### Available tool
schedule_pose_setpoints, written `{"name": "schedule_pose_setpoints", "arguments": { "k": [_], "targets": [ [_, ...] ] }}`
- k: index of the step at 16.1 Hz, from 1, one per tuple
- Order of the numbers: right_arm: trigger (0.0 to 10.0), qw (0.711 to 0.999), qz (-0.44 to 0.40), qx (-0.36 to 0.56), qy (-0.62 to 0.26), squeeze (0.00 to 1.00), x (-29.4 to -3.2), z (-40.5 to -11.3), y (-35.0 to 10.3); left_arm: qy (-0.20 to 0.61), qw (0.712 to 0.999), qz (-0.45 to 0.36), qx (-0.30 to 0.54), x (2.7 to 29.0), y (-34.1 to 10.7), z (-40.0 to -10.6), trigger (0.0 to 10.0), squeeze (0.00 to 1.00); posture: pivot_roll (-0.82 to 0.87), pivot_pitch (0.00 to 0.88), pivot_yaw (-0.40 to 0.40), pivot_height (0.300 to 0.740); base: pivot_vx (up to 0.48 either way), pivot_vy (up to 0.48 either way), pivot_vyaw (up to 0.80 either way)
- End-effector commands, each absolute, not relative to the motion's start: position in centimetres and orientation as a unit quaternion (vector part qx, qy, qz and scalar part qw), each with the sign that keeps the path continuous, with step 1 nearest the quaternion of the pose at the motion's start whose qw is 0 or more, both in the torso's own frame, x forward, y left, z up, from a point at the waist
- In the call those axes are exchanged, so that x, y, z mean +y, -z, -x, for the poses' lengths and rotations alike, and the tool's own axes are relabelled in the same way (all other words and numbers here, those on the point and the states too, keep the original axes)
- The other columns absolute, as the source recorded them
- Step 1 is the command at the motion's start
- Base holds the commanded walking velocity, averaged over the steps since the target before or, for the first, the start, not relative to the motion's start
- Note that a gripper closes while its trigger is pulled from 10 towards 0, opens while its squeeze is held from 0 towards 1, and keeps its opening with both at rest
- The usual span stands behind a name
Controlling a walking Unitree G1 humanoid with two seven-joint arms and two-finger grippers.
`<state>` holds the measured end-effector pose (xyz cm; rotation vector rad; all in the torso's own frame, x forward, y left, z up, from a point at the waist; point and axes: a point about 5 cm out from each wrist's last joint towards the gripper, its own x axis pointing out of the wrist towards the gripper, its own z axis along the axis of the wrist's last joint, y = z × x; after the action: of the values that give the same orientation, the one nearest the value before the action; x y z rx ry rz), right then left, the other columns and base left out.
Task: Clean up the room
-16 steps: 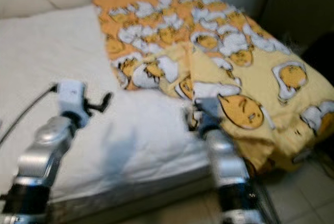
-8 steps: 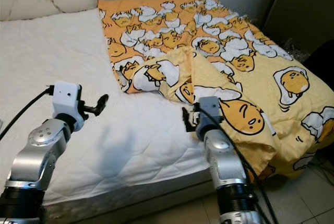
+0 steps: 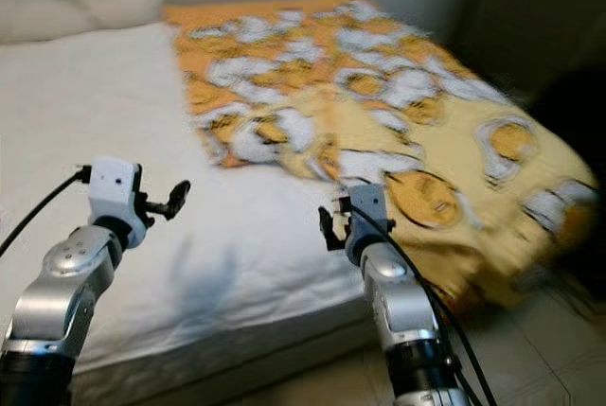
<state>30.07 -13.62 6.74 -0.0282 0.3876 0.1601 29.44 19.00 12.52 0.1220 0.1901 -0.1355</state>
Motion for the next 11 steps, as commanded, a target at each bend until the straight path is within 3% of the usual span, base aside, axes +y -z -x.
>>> {"name": "schedule_pose_setpoints", "arguments": {
  "k": [1, 6, 9, 11],
  "targets": [
    [10.0, 0.980, 0.015, 0.182, -0.078, 1.00, -13.79, -30.21, -7.30, 0.067, 0.992, -0.057, 0.095, 18.90, -12.70, -29.40, 10.0, 0.00, -0.01, 0.000, -0.002, 0.740, 0.244, 0.000, 0.00],
    [10.0, 0.979, 0.023, 0.183, -0.090, 1.00, -13.49, -30.13, -7.28, 0.066, 0.992, -0.055, 0.096, 18.95, -12.60, -29.26, 10.0, 0.00, -0.01, 0.000, -0.006, 0.740, 0.261, 0.000, 0.00],
    [10.0, 0.978, 0.031, 0.185, -0.096, 1.00, -13.38, -30.16, -7.30, 0.067, 0.992, -0.055, 0.096, 18.83, -12.55, -29.18, 10.0, 0.00, 0.00, 0.000, -0.009, 0.740, 0.266, 0.000, 0.80],
    [10.0, 0.979, 0.021, 0.183, -0.084, 1.00, -13.56, -30.14, -7.31, 0.068, 0.992, -0.055, 0.096, 18.80, -12.57, -29.20, 10.0, 0.00, 0.00, 0.000, -0.009, 0.740, 0.266, 0.000, 0.00]
  ]
}}
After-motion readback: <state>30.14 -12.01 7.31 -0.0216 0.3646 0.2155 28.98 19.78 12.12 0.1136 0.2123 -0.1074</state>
